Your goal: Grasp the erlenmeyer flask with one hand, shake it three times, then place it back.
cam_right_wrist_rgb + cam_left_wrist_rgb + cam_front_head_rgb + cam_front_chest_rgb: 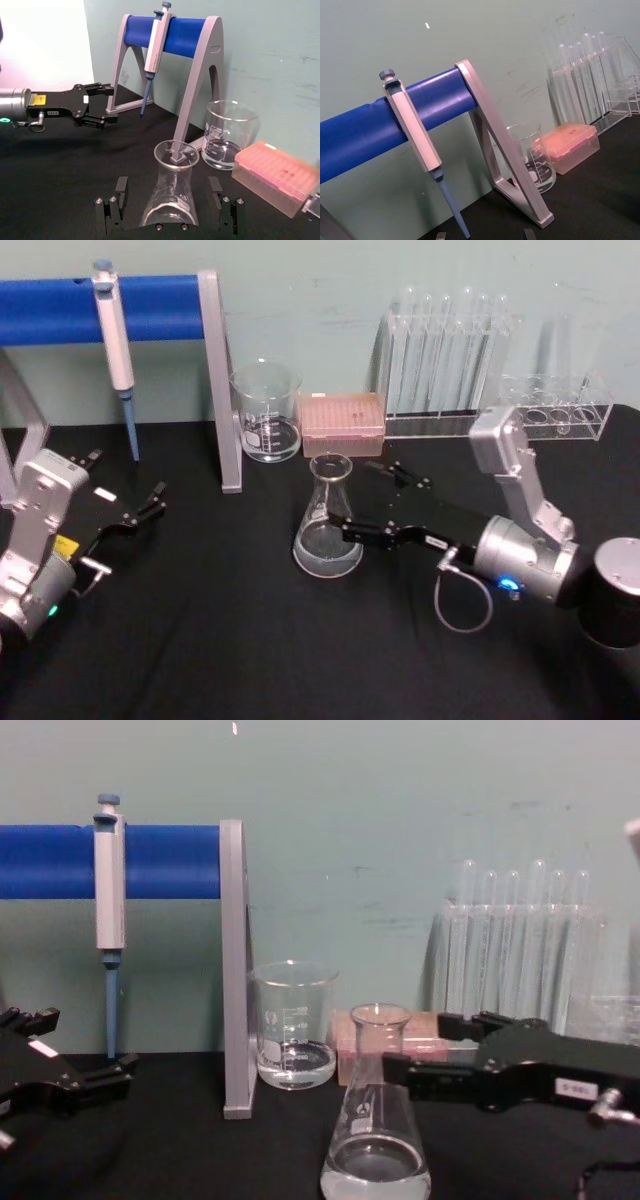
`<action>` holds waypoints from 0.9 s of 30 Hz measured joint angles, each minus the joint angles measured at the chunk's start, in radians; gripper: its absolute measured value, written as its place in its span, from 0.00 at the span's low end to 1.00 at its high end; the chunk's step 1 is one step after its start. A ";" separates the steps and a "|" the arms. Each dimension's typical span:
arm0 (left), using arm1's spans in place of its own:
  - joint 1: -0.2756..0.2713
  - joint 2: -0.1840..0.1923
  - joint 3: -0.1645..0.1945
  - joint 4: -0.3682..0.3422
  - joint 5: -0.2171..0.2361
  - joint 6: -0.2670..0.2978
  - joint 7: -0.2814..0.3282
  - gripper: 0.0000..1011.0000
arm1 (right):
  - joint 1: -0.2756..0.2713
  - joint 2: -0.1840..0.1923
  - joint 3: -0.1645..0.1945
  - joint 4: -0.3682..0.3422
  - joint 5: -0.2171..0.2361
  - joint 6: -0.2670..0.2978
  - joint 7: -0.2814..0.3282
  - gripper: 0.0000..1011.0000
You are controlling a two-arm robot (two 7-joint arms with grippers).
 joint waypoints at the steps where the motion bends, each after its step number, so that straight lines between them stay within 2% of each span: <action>1: 0.000 0.000 0.000 0.000 0.000 0.000 0.000 0.99 | -0.004 0.007 0.002 -0.007 0.003 0.001 0.001 0.99; 8: 0.000 0.000 0.000 0.000 0.000 0.000 0.000 0.99 | -0.028 0.054 0.025 -0.061 0.035 -0.004 0.007 0.99; 14: 0.000 0.000 0.000 0.000 0.000 0.000 0.000 0.99 | -0.036 0.057 0.053 -0.078 0.052 -0.027 -0.024 0.99; 21: 0.000 0.000 0.000 0.000 0.000 0.000 0.000 0.99 | -0.039 0.023 0.094 -0.086 0.058 -0.060 -0.100 0.99; 27: 0.000 0.000 0.000 0.000 0.000 0.000 0.000 0.99 | -0.045 -0.039 0.132 -0.076 0.016 -0.083 -0.225 0.99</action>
